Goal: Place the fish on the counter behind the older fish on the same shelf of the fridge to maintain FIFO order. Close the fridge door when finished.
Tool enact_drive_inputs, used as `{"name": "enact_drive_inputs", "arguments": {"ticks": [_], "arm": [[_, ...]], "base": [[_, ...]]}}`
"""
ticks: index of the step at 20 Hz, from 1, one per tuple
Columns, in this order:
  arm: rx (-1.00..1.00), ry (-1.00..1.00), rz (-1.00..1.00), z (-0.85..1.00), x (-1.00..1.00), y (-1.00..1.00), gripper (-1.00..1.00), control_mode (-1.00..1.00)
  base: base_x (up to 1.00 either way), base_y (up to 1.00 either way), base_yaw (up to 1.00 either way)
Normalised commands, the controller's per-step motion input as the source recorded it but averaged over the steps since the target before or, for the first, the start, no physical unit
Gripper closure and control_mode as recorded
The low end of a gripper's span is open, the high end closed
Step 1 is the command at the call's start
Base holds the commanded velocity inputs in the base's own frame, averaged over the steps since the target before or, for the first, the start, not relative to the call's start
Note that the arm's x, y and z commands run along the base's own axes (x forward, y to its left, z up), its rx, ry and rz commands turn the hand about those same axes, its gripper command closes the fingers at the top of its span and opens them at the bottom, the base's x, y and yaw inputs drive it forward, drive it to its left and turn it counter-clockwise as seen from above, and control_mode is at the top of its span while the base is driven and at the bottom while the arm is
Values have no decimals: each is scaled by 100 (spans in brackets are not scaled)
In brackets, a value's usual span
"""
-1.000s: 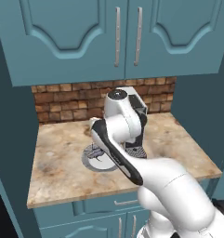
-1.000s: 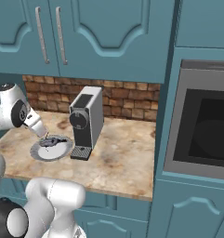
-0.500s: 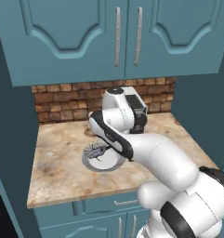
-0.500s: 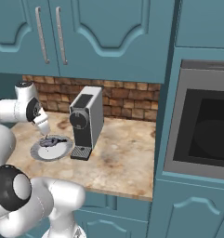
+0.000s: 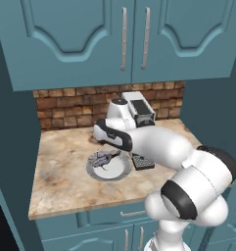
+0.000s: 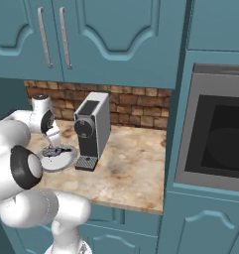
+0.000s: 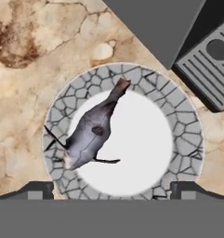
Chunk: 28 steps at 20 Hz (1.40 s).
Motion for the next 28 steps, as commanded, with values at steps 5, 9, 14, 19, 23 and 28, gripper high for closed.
{"name": "enact_drive_inputs", "arguments": {"ticks": [5, 9, 14, 19, 23, 28], "arm": [[1, 0, -10, -50, 22, 0, -100, -100], [1, 2, -9, -38, 44, 0, -100, -100], [1, 1, -6, -36, 35, 0, -100, -100], [0, 0, -4, -34, 21, 0, -100, -100], [0, 1, -3, -35, 6, 0, -100, -100], [0, 3, -2, -45, 0, 5, 100, -100]], "base": [[0, 0, 0], [0, 0, 0], [0, 0, 0], [0, 0, 0], [0, 0, 0], [0, 0, 0]]}}
